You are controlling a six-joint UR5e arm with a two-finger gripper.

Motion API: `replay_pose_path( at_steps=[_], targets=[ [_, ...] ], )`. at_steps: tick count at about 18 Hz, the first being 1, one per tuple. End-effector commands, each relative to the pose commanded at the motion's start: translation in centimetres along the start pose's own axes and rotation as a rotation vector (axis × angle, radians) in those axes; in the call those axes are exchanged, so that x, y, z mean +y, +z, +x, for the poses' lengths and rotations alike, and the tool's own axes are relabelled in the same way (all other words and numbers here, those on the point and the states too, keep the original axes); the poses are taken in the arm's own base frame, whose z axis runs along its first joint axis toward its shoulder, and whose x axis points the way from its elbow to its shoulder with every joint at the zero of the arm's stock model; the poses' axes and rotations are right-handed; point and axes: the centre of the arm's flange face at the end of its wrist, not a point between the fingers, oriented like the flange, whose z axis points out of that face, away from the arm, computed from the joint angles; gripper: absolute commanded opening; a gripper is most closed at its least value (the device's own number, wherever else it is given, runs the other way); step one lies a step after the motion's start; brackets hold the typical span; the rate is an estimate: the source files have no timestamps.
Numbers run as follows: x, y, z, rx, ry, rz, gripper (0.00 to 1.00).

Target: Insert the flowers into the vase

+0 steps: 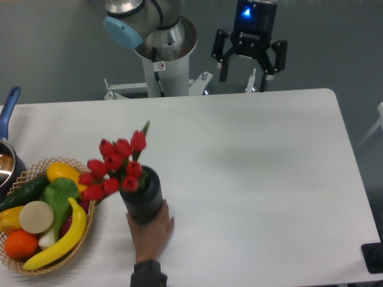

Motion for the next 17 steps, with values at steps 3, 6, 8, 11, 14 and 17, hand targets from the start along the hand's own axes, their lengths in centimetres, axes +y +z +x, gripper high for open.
replay_pose_path(
  at_steps=[3,6,8,11,14,17],
  targets=[
    [-1.9,2.9,-2.2,0.085,0.05,-0.132,1.0],
    [-1.8,6.5,-4.5,0.164,0.075,-0.285,1.0],
    [-1.9,8.8,-5.6,0.211,0.085,-0.326,1.0],
    [-1.3,11.0,-6.9,0.233,0.081,-0.336,1.0],
    [-1.3,11.8,-7.2,0.233,0.087,-0.336,1.0],
    [-1.5,12.9,-7.7,0.212,0.099,-0.333,1.0]
  ],
)
